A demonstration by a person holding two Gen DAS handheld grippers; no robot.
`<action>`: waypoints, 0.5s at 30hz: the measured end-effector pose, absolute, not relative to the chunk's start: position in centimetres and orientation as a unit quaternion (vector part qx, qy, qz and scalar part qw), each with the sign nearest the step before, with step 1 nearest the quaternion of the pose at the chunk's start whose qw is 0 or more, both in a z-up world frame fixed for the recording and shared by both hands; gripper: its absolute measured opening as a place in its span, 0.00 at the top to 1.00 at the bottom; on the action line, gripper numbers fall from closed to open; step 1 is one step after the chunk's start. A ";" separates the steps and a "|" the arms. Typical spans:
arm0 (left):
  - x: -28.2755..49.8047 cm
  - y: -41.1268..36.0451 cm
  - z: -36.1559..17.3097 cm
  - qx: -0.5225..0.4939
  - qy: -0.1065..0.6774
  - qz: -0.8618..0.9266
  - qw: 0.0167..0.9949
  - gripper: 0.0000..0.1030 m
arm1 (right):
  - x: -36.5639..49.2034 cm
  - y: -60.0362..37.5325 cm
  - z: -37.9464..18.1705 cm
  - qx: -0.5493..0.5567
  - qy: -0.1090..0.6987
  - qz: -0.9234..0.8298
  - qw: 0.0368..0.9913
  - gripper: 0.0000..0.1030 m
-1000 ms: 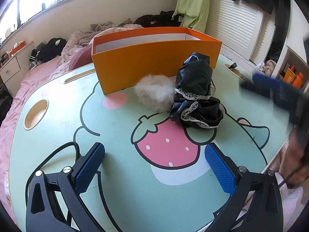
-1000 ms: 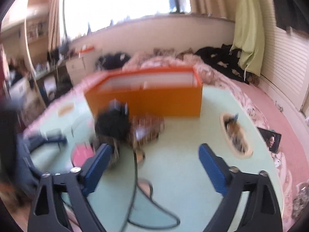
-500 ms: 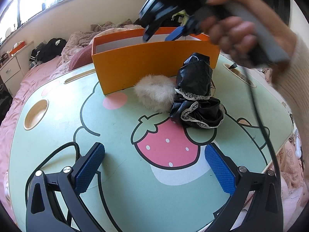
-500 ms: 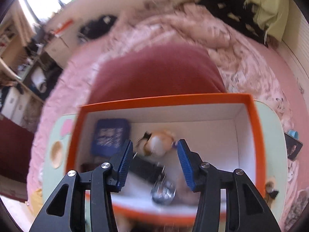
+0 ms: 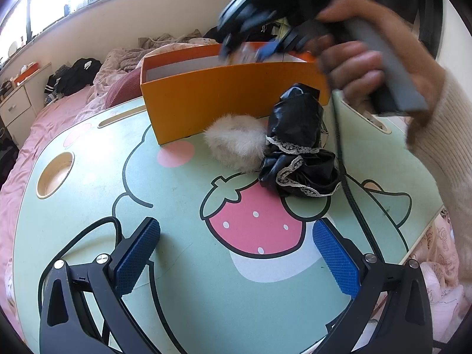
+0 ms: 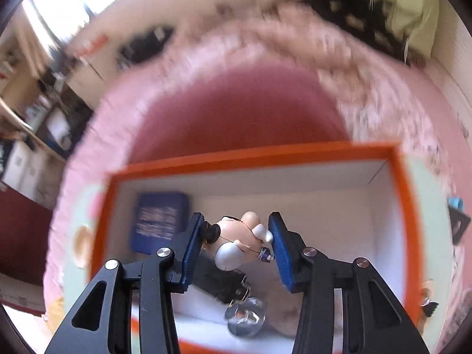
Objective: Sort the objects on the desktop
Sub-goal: 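Grasp the white figurine keychain with the right gripper, then lift the keychain out and place it beside the carton with the right gripper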
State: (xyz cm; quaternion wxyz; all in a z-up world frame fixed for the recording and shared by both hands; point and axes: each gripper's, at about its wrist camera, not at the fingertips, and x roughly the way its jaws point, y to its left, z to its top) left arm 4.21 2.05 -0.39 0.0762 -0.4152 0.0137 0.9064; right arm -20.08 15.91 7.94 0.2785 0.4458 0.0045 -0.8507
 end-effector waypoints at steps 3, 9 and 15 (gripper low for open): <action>4.2 2.1 -0.4 -0.415 0.014 0.906 0.076 0.00 | -15.3 18.5 11.3 0.363 0.010 -0.883 0.299 0.58; 4.2 2.1 -0.4 -0.415 0.013 0.906 0.076 0.00 | -7.9 23.4 10.2 0.346 0.036 -0.885 0.308 0.58; 4.2 2.0 -0.4 -0.415 0.013 0.906 0.076 0.00 | -8.6 24.8 4.3 0.411 0.043 -0.871 0.265 0.58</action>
